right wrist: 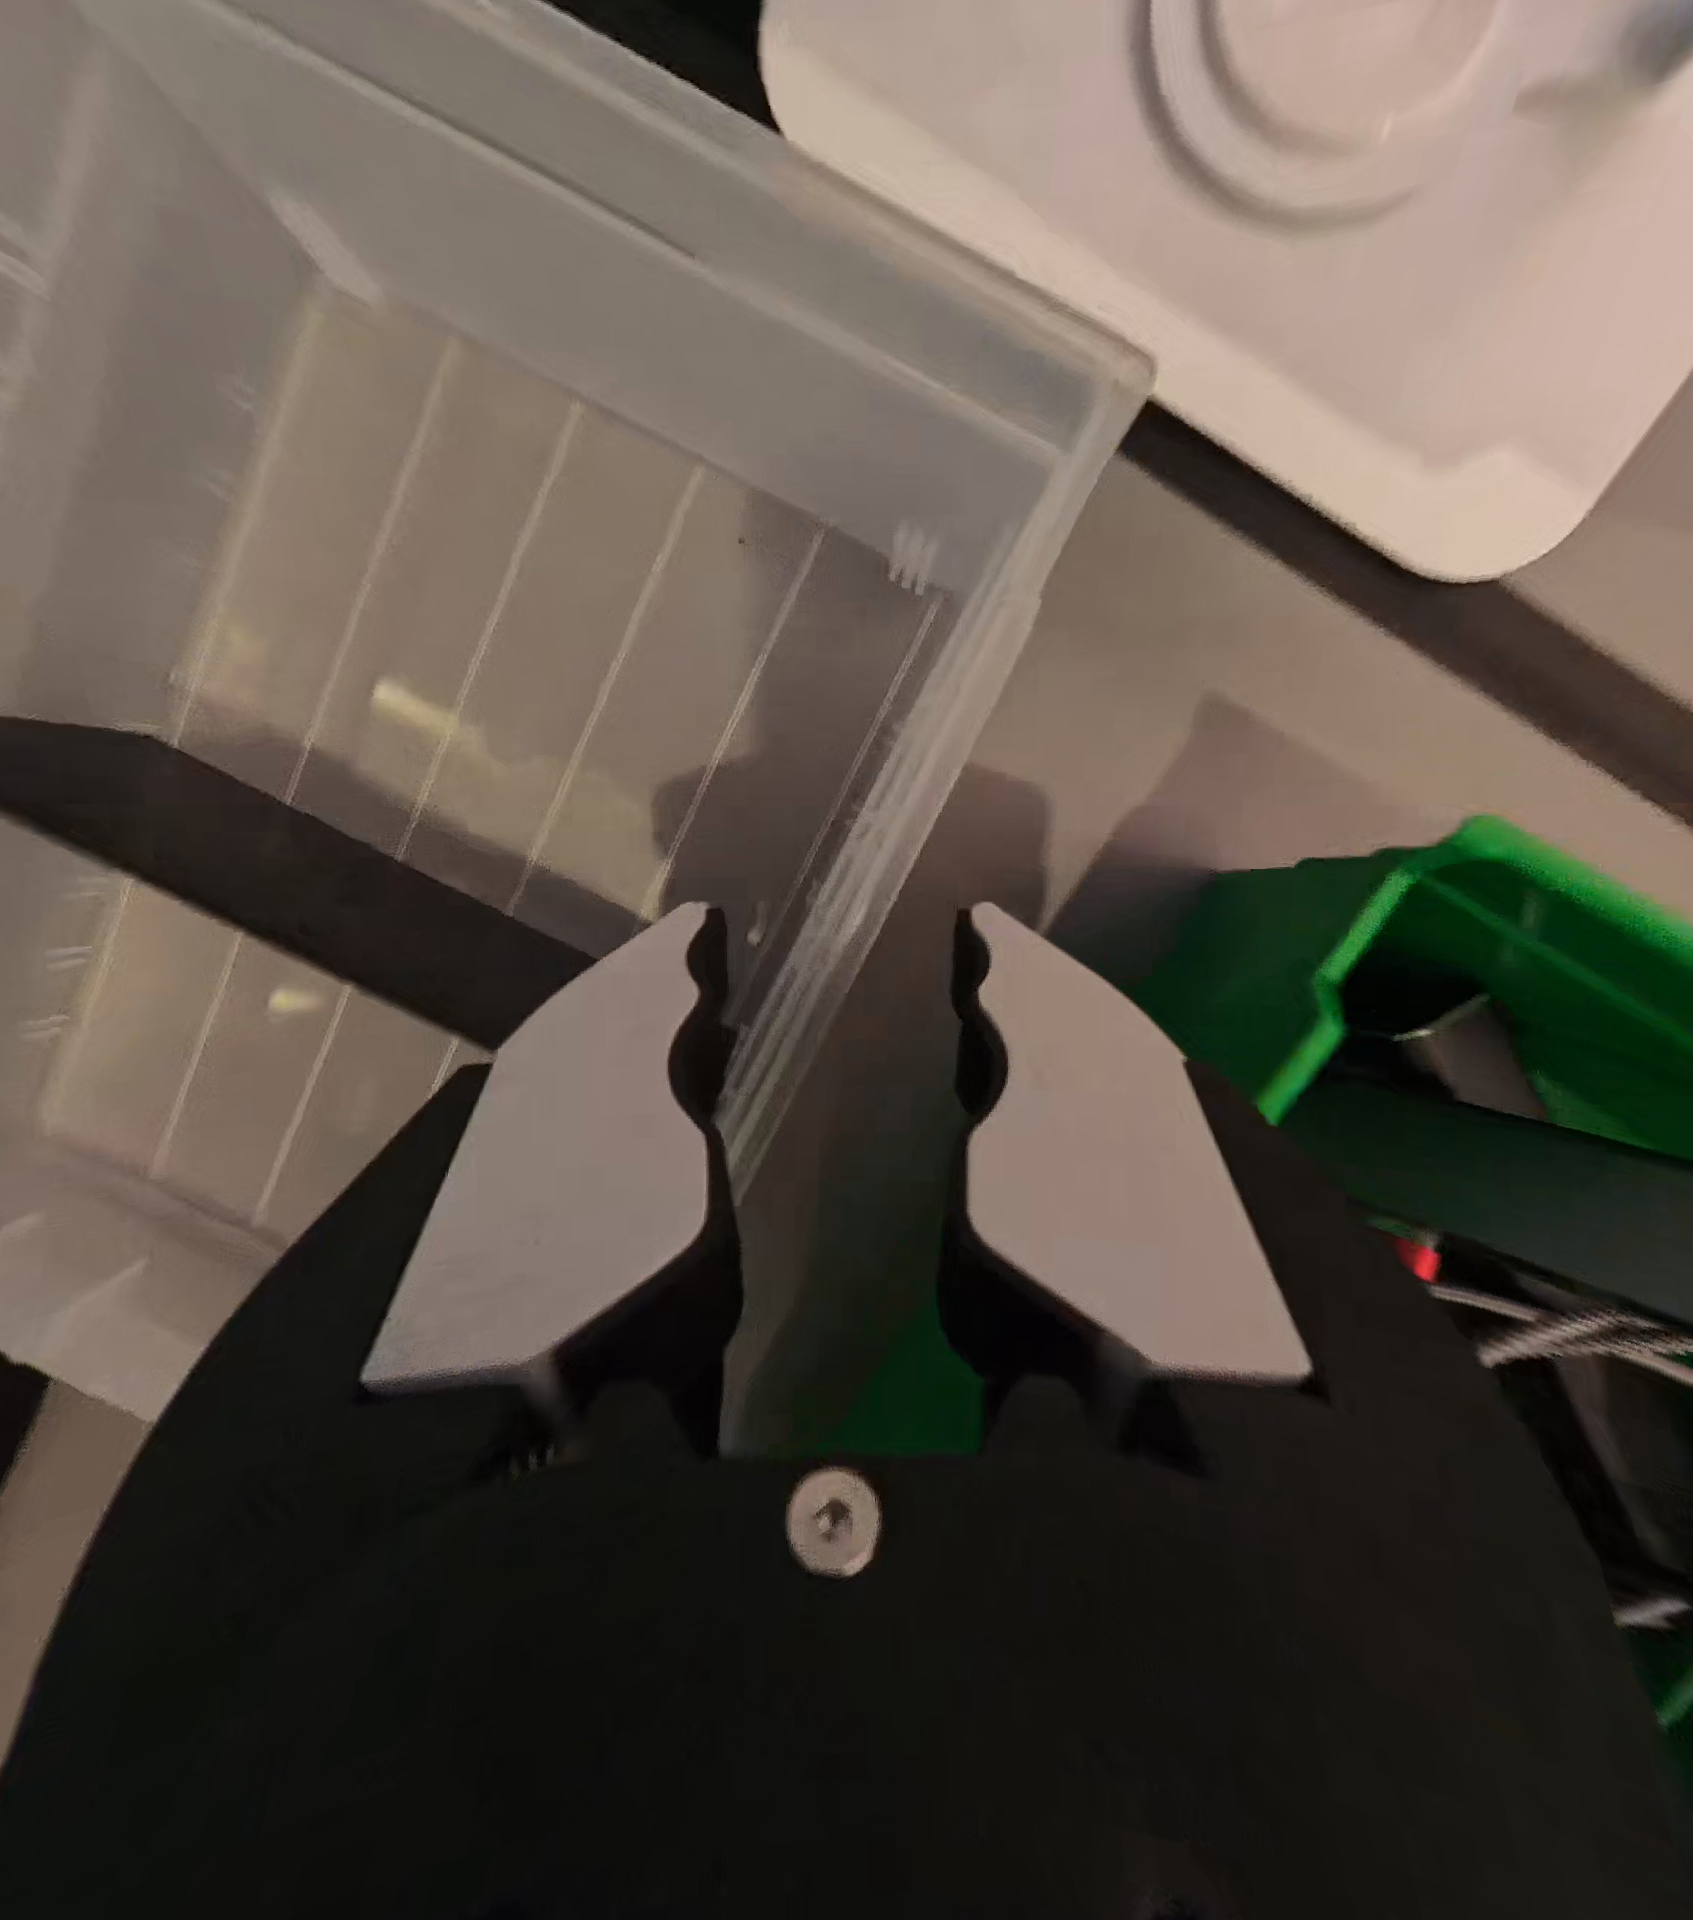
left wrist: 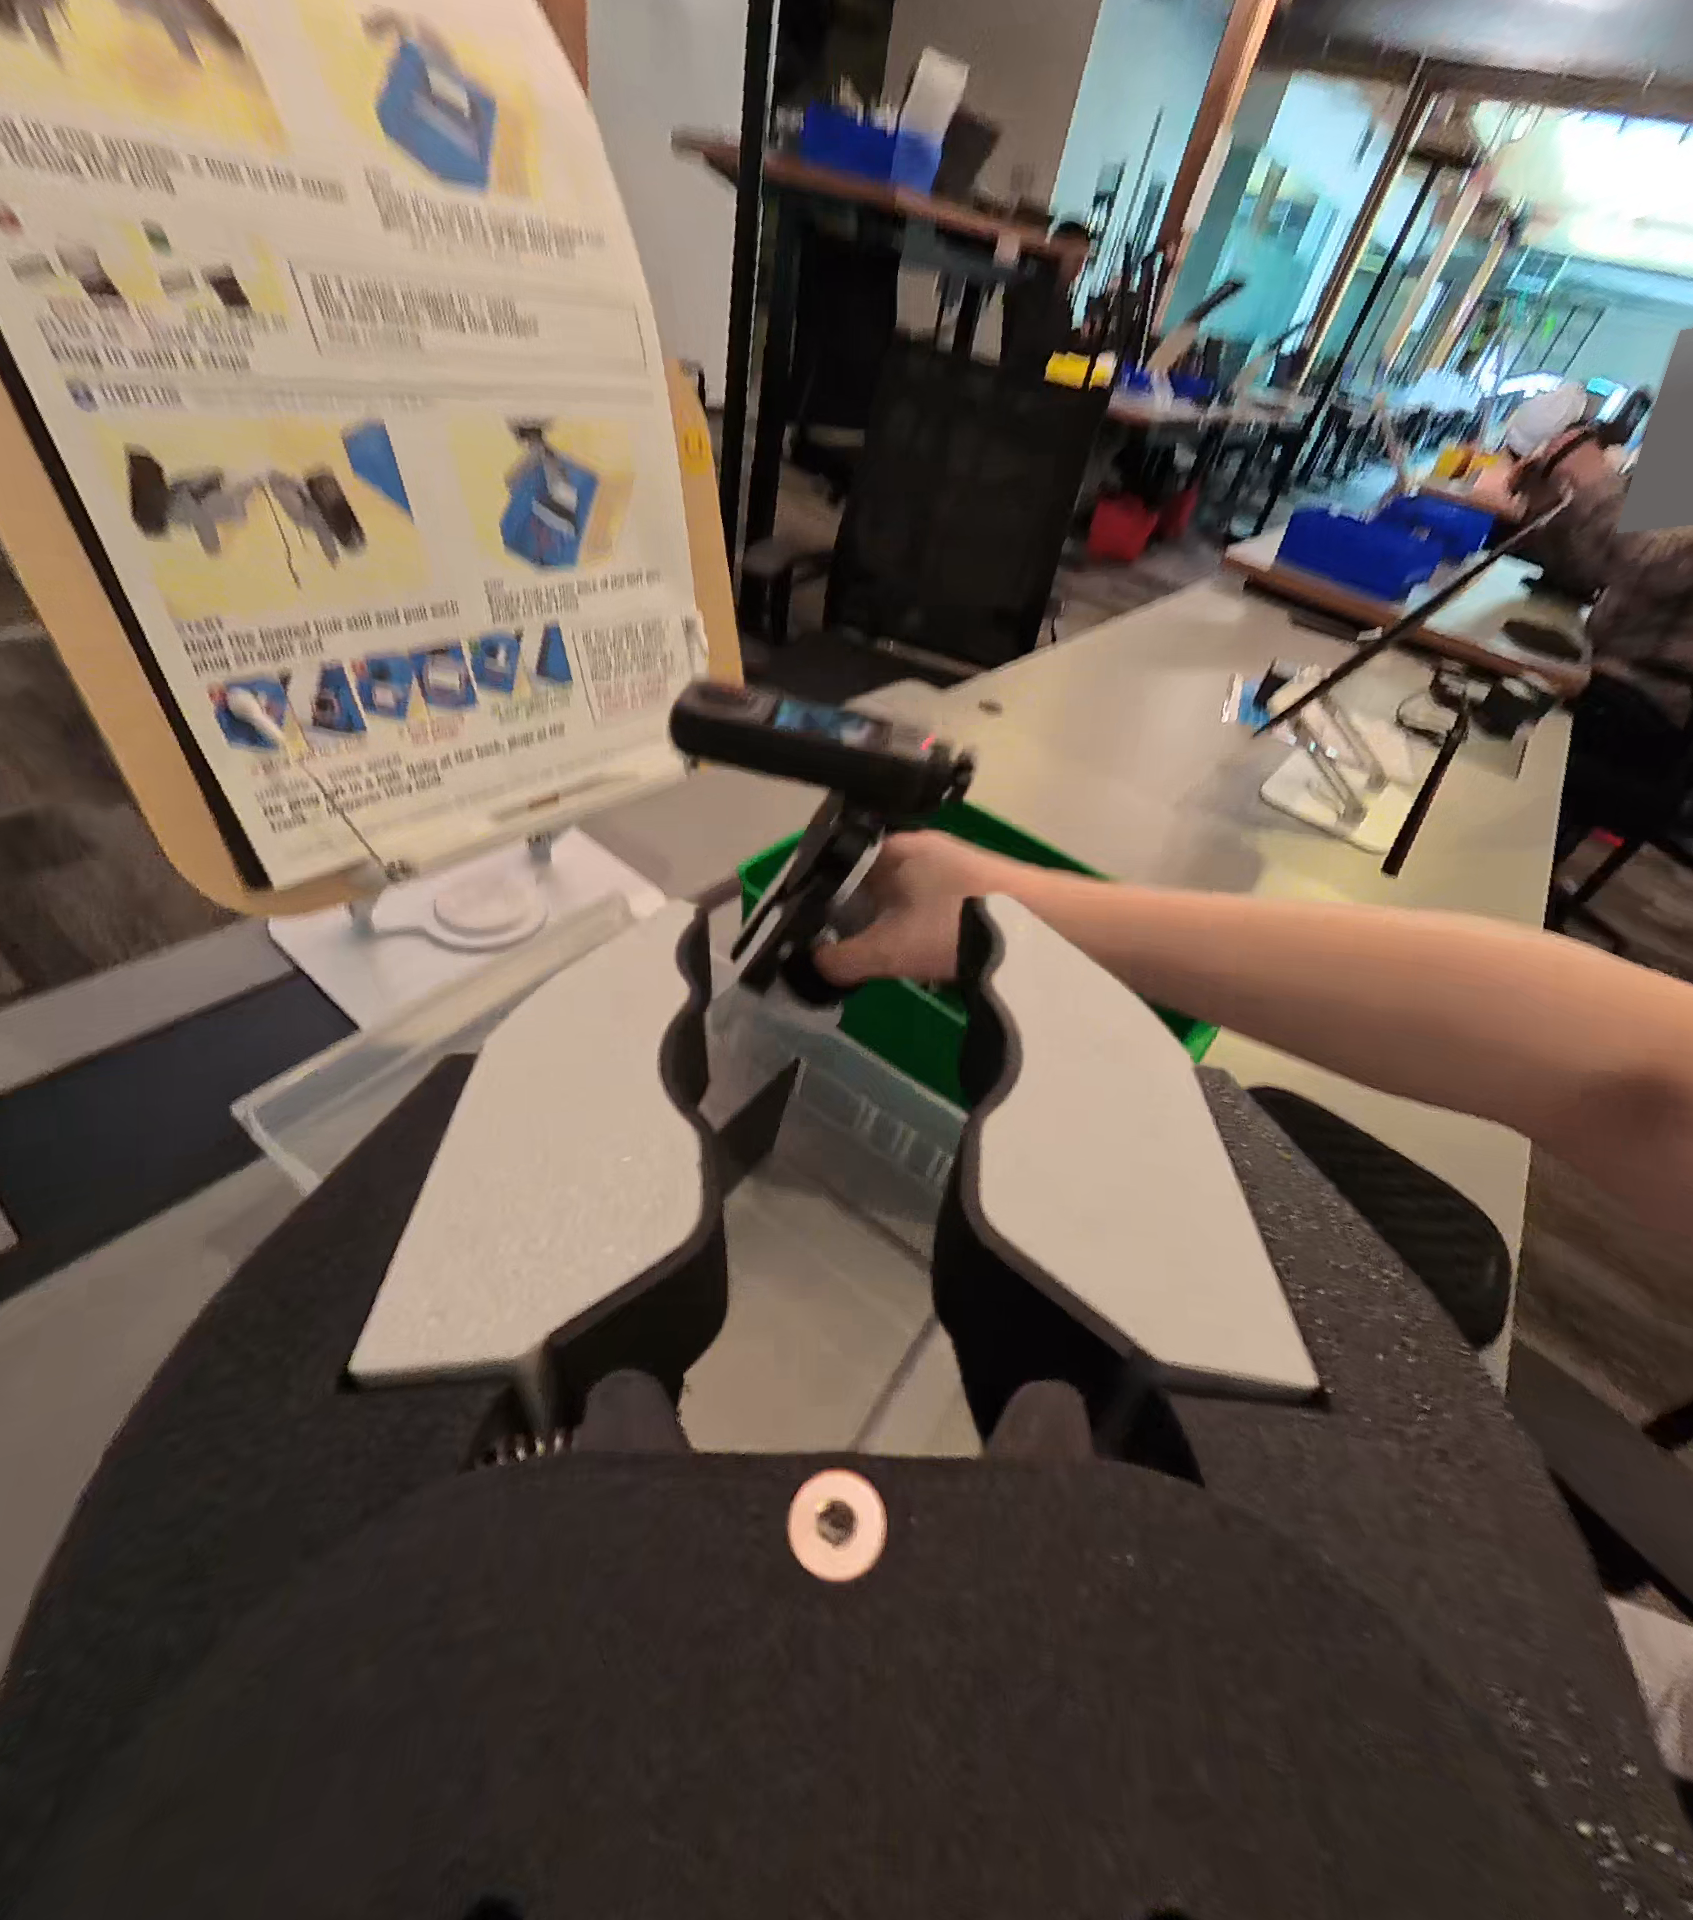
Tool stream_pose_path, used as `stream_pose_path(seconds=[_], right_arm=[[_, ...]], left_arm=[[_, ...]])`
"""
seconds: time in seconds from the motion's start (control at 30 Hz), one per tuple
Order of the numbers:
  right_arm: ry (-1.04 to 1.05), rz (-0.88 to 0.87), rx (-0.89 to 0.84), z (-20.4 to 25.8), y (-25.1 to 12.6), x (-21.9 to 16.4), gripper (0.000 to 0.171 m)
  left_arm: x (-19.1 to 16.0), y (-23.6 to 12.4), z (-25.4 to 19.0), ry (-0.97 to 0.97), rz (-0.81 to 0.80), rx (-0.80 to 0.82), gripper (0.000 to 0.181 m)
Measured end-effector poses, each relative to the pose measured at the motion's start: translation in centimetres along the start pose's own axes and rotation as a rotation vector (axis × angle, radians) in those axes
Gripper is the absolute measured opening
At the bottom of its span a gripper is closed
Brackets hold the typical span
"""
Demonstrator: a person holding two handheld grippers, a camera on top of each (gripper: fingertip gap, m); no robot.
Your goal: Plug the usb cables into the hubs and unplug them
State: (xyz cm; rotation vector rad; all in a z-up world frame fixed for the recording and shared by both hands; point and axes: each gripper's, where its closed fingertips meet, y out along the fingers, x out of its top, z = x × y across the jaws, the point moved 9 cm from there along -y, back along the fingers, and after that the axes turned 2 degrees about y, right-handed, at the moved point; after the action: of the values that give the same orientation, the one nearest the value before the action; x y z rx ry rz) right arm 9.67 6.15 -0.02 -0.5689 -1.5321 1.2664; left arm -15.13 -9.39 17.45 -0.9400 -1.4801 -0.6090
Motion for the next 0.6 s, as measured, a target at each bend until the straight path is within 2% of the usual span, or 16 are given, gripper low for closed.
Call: stream_pose_path(seconds=[0.03,0.13,0.17,0.33,0.47,0.6], right_arm=[[0.031,0.027,0.000,0.0,0.8,0.2,0.040],[0.088,0.097,-0.024,-0.1,2.7,0.7,0.027],[0.098,0.123,-0.013,0.0,3.4,0.8,0.016],[0.200,0.202,0.029,-0.3,4.4,1.4,0.007],[0.238,0.242,0.047,0.0,3.4,2.0,0.006],[0.203,0.273,0.066,1.1,-0.3,3.5,0.007]], left_arm=[[0.2,-0.1,-0.1,0.012,-0.029,-0.008,0.046],[0.5,-0.3,-0.6,0.077,-0.080,-0.004,0.052],[0.6,-0.2,-0.8,0.104,-0.099,0.005,0.054],[0.5,0.0,-1.8,0.215,-0.200,0.074,0.060],[0.8,-0.9,-3.6,0.170,-0.184,-0.020,0.063],[1.4,-3.6,-5.9,0.170,-0.236,-0.048,0.059]])
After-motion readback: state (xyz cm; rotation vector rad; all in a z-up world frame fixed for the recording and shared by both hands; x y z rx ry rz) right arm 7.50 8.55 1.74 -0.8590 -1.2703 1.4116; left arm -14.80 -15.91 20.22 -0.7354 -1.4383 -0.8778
